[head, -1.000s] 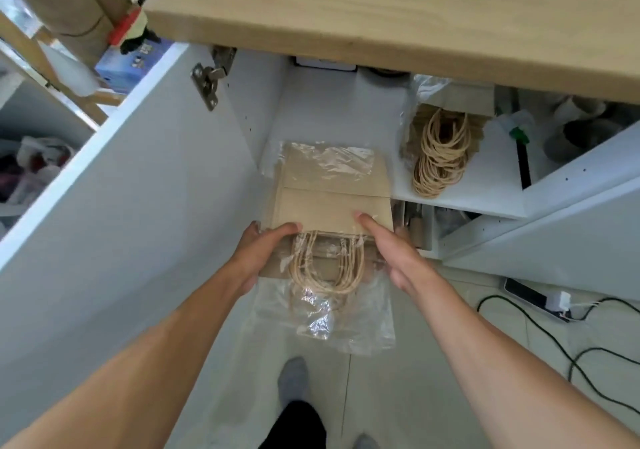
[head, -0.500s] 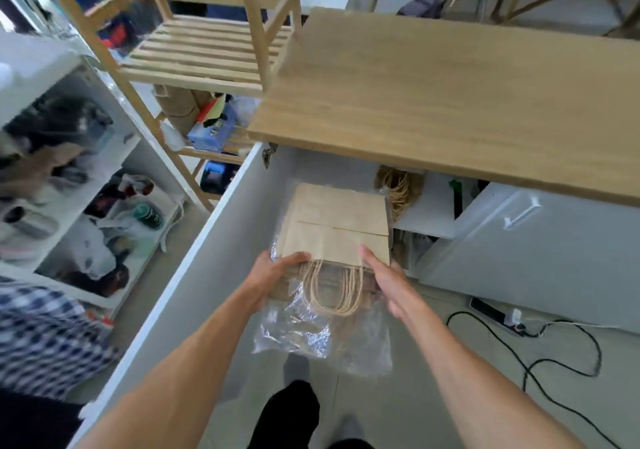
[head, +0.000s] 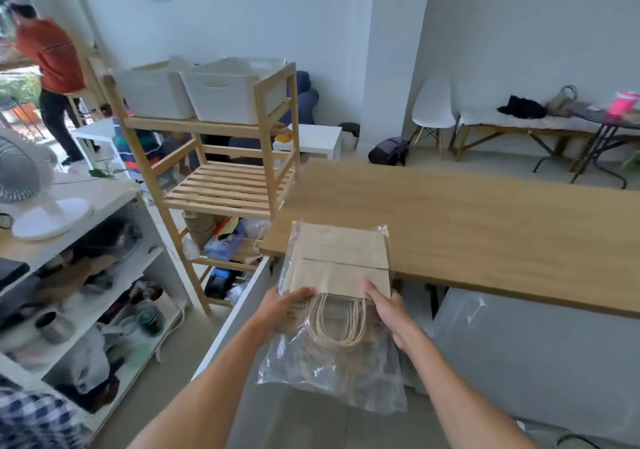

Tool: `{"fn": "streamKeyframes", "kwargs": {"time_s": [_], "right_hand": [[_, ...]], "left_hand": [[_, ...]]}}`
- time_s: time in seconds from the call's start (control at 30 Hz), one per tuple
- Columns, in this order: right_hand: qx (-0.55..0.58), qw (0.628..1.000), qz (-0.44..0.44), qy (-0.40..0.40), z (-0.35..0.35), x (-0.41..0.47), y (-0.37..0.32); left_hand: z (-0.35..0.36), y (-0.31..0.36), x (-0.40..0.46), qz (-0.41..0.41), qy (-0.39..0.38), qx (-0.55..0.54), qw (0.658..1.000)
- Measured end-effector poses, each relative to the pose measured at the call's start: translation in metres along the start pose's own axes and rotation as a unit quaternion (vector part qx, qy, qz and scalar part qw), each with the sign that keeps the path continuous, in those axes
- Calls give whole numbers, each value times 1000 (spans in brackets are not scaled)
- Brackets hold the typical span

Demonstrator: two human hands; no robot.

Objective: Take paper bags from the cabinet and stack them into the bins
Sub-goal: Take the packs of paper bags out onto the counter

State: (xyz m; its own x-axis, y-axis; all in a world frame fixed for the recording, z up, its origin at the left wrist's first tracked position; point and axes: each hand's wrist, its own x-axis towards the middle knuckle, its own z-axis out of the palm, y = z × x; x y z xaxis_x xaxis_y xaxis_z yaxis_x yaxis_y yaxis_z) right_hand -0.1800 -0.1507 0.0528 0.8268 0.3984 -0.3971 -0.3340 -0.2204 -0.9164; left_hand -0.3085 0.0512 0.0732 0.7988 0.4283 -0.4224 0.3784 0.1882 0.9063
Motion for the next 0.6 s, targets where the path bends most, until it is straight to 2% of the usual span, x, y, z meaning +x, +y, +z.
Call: {"fn": "streamKeyframes", "kwargs": {"time_s": [0.27, 0.6], "right_hand": [[-33, 998, -34, 35, 6, 103, -57], [-71, 994, 11, 81, 35, 254, -98]], "left_hand": [[-14, 64, 103, 4, -16, 7, 1000], [-36, 115, 262, -28, -49, 26, 998]]}}
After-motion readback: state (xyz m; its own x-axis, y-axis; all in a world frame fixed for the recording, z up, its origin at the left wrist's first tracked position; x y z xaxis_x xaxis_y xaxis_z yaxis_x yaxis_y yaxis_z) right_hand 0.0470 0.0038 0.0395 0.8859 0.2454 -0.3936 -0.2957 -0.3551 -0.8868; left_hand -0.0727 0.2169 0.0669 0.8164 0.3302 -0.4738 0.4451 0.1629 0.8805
